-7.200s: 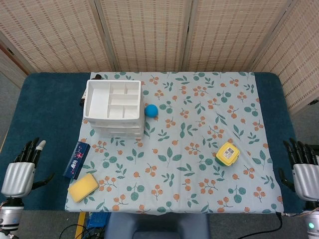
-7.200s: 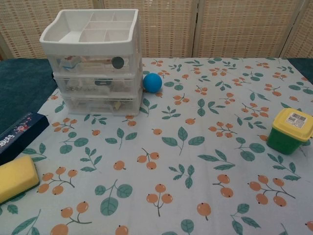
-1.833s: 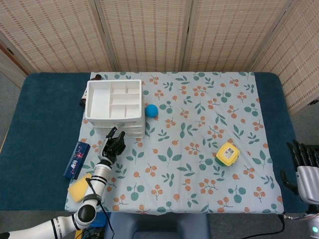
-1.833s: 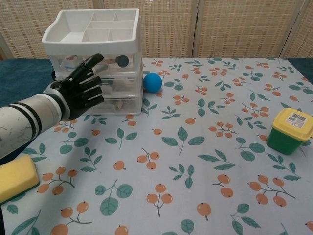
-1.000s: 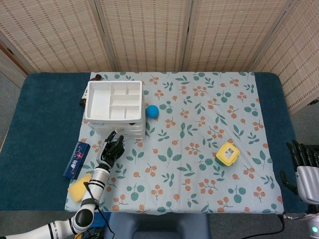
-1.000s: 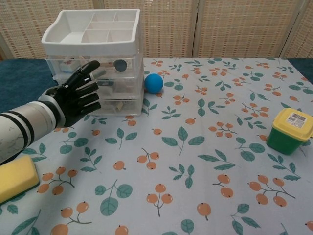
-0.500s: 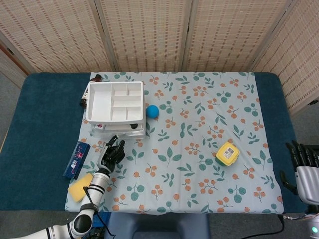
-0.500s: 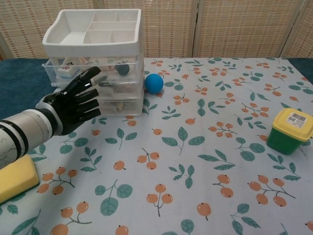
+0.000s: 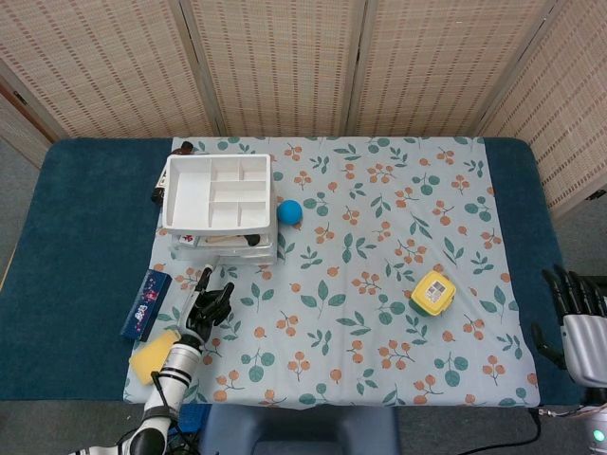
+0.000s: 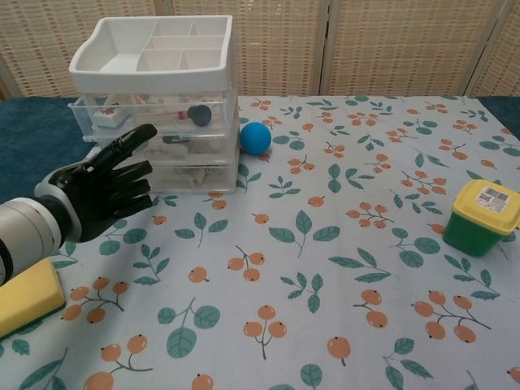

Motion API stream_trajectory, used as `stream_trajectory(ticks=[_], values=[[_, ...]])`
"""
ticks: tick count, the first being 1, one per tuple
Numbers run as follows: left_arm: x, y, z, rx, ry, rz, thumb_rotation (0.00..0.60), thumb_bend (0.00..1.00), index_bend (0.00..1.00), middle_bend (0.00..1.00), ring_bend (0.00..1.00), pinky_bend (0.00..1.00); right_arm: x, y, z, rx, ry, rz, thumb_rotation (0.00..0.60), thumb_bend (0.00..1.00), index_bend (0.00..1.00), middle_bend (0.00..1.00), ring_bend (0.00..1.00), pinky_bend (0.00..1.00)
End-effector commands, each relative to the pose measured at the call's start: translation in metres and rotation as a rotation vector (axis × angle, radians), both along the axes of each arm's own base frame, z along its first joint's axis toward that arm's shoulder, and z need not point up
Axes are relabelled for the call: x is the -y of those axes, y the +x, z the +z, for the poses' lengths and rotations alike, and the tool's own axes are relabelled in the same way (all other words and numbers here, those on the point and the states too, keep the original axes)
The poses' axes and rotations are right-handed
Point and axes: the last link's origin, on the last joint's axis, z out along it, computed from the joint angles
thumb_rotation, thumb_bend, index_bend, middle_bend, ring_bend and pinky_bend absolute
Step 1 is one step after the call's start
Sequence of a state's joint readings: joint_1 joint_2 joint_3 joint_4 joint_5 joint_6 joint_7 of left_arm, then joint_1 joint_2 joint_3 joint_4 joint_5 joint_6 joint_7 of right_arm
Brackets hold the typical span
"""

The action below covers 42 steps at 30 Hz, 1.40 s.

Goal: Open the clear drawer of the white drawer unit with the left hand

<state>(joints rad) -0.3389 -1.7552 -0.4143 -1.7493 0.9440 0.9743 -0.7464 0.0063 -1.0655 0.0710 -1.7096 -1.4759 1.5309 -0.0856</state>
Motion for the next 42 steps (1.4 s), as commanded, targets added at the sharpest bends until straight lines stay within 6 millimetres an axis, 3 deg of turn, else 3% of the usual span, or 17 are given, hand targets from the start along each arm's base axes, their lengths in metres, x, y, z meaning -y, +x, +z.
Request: stream_trajectory(ticks=[1,11,22,29,42], values=[[0.009,-0.009,0.007,-0.077,0.001,-0.007,0.6,0.25,0.05,0.94,1.0,1.0,0.001,0.001,0.002,-0.004,-0.004,0.006,0.6,0.45,0.0,0.0,0.0,0.0],[0.018,-0.033,0.043,-0.531,0.1,-0.269,0.6,0.25,0.25,0.93,1.0,1.0,-0.002,0.006,0.013,-0.018,-0.033,0.022,0.6,0.45,0.0,0.0,0.0,0.0],[0.006,-0.04,0.085,-0.895,0.283,-0.514,0.6,0.26,0.23,0.93,1.0,1.0,-0.002,0.007,0.013,-0.014,-0.034,0.024,0.6,0.45,0.0,0.0,0.0,0.0],[-0.016,-0.029,0.089,-1.036,0.325,-0.581,0.6,0.27,0.19,0.93,1.0,1.0,-0.002,0.005,0.013,-0.009,-0.035,0.024,0.6,0.45,0.0,0.0,0.0,0.0],[-0.037,-0.018,0.083,-1.14,0.26,-0.612,0.6,0.27,0.16,0.93,1.0,1.0,-0.008,-0.002,0.015,-0.002,-0.047,0.003,0.6,0.45,0.0,0.0,0.0,0.0]])
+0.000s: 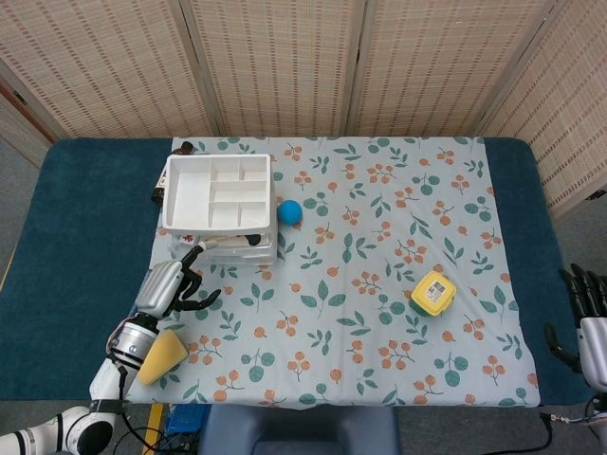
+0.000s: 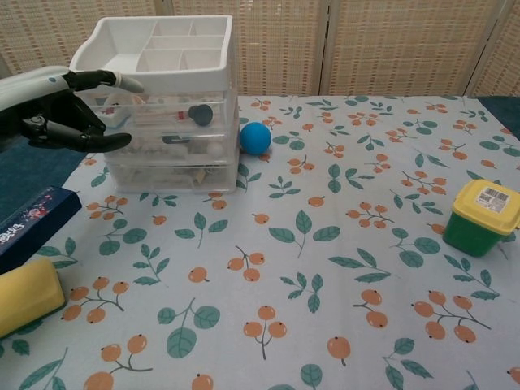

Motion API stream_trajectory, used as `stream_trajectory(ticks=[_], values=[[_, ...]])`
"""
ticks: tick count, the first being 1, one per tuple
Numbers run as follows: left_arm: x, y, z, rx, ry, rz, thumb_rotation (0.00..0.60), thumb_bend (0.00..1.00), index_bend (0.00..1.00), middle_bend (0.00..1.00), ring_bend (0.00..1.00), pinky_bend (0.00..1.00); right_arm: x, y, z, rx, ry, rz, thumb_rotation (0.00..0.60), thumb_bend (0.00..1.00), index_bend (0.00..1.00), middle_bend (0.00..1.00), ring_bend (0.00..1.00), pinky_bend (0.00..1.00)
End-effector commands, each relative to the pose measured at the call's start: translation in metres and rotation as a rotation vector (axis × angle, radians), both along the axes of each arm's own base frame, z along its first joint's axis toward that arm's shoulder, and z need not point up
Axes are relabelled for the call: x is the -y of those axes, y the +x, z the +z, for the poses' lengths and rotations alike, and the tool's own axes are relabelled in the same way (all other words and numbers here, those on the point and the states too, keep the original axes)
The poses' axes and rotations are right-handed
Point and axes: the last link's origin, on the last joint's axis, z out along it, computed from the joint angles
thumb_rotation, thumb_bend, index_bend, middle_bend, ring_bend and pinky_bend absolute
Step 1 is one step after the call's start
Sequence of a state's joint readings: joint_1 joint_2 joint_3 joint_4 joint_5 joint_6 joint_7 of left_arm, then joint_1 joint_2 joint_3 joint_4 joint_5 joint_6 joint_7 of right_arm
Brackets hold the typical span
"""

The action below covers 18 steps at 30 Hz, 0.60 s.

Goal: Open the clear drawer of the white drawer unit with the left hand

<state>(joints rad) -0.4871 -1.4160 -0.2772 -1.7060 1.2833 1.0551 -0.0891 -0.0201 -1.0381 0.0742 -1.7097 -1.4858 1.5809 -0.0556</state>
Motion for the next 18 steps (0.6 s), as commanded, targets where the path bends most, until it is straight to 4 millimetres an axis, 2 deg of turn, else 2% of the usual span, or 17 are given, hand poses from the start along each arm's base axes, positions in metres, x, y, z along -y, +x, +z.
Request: stream_trajectory(ticks=[1,13,18], values=[[-0.005,0.002,0.0,-0.042,-0.001,0.003,0.6,0.27,0.16,0.93,1.0,1.0,0.0,-0.001,0.0,0.002,0.0,-0.002,0.6,0.45,0.0,0.0,0.0,0.0],[-0.012,0.01,0.001,-0.17,-0.046,-0.007,0.6,0.27,0.15,0.93,1.0,1.0,-0.004,-0.007,0.0,0.011,-0.005,-0.022,0.6,0.45,0.0,0.0,0.0,0.0],[-0.016,0.016,0.001,-0.194,-0.054,-0.018,0.6,0.27,0.17,0.93,1.0,1.0,-0.005,-0.009,0.002,0.01,-0.014,-0.026,0.6,0.45,0.0,0.0,0.0,0.0]])
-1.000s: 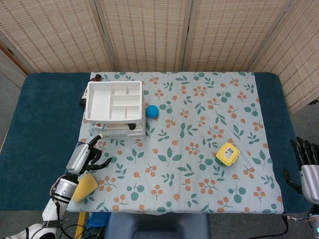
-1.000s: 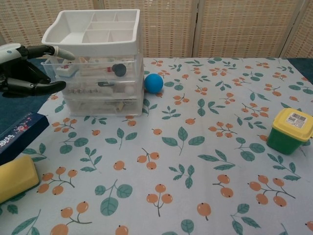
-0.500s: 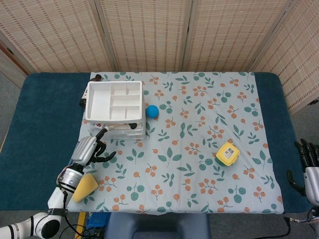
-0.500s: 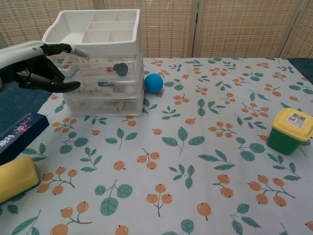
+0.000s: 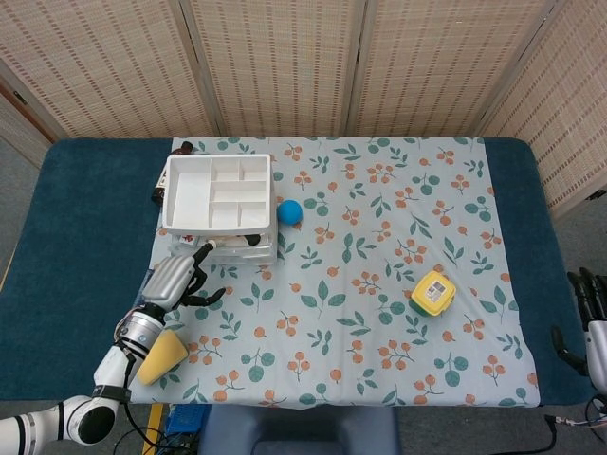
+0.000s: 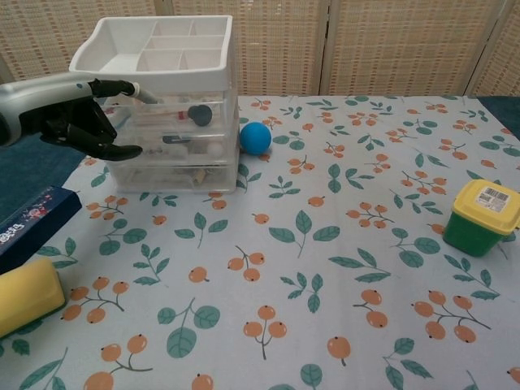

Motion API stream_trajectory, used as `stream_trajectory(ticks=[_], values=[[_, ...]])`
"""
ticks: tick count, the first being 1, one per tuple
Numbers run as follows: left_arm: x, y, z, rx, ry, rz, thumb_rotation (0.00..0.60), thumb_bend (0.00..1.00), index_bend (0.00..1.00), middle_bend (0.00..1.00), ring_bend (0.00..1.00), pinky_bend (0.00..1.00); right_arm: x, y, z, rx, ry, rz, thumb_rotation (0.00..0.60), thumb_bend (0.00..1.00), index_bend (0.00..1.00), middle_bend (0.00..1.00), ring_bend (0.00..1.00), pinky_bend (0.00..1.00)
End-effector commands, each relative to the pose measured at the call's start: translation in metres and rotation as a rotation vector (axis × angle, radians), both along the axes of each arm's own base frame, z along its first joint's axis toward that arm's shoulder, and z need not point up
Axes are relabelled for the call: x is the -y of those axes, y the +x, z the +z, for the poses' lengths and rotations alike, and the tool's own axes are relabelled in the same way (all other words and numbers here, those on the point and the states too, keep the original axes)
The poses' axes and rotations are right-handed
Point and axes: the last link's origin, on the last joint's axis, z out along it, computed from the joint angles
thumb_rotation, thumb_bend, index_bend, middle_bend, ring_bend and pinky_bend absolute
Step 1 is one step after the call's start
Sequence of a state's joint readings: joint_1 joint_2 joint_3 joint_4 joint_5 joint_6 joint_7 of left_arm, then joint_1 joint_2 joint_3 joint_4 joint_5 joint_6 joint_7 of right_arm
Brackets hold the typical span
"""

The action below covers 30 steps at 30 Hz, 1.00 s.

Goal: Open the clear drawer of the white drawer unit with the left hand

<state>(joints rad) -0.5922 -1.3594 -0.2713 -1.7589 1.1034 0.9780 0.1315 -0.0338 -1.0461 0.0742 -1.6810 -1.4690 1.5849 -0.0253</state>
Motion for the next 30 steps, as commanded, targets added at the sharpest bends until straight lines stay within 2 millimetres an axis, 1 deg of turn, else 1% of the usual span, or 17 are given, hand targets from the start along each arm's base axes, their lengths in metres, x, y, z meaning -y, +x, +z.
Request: stream_trajectory(ticks=[1,9,16,30], values=[[-0.002,0.003,0.001,-0.007,-0.002,-0.005,0.6,0.27,0.18,0.93,1.0,1.0,0.0,-0.001,0.0,0.001,-0.001,0.001,0.6,0.45,0.0,0.0,0.0,0.0],[-0.005,0.005,0.006,-0.057,-0.01,-0.026,0.6,0.27,0.27,0.93,1.0,1.0,0.0,-0.003,-0.001,0.006,0.001,-0.004,0.6,0.45,0.0,0.0,0.0,0.0],[-0.005,0.005,0.011,-0.08,-0.021,-0.033,0.6,0.27,0.28,0.93,1.0,1.0,0.0,-0.003,-0.002,0.006,0.002,-0.003,0.6,0.45,0.0,0.0,0.0,0.0],[0.003,0.005,0.023,-0.146,-0.064,-0.06,0.6,0.27,0.32,0.93,1.0,1.0,0.0,-0.002,-0.001,0.013,0.002,0.001,0.6,0.45,0.0,0.0,0.0,0.0]])
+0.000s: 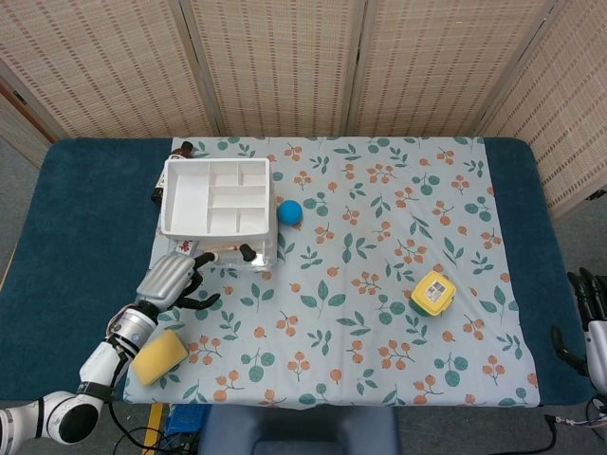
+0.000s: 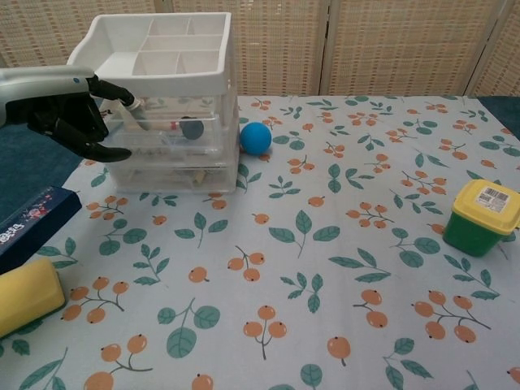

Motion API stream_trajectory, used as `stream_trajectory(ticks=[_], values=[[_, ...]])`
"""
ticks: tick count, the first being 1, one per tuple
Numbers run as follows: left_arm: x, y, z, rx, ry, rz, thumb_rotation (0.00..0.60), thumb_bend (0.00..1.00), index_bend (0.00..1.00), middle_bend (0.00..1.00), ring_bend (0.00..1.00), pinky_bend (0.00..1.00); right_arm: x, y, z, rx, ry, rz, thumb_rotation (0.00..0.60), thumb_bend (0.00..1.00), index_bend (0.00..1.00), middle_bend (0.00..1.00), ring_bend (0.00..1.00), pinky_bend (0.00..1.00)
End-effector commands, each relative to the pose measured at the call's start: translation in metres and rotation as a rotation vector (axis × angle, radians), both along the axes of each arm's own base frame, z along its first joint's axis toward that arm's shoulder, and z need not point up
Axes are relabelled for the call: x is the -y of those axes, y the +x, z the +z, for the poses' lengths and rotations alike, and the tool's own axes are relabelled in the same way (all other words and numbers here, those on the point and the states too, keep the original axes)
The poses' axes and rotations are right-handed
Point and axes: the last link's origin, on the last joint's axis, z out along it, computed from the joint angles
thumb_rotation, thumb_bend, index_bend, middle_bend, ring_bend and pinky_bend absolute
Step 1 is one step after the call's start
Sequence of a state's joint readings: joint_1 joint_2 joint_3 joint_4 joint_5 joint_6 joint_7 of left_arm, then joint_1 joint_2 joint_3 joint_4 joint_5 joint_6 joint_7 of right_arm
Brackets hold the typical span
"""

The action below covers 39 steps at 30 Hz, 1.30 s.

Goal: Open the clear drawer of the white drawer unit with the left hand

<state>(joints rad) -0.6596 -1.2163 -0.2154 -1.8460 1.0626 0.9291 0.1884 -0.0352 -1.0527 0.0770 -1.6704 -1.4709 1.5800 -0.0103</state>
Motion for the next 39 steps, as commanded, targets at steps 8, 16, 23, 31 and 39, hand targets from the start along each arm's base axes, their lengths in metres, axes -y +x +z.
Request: stream_trajectory(ticks=[8,16,23,31,39], values=[[0.006,0.002,0.008,-0.011,-0.021,-0.008,0.6,0.27,0.35,0.93,1.0,1.0,-0.001,0.0,0.0,0.008,-0.001,0.001,0.6,0.45,0.0,0.0,0.0,0.0],[0.011,0.005,0.01,-0.023,-0.044,-0.024,0.6,0.27,0.36,0.93,1.0,1.0,-0.002,-0.001,0.001,0.01,-0.003,0.002,0.6,0.45,0.0,0.0,0.0,0.0],[0.019,0.006,0.013,-0.041,-0.063,-0.042,0.6,0.27,0.37,0.93,1.0,1.0,-0.002,-0.001,0.0,0.012,-0.003,0.005,0.6,0.45,0.0,0.0,0.0,0.0],[0.024,0.007,0.015,-0.047,-0.078,-0.05,0.6,0.27,0.38,0.93,1.0,1.0,-0.004,-0.002,0.001,0.015,-0.007,0.004,0.6,0.45,0.0,0.0,0.0,0.0],[0.029,0.01,0.023,-0.034,-0.07,-0.065,0.6,0.27,0.34,0.93,1.0,1.0,-0.002,-0.001,0.003,0.01,-0.011,0.018,0.6,0.45,0.0,0.0,0.0,0.0]])
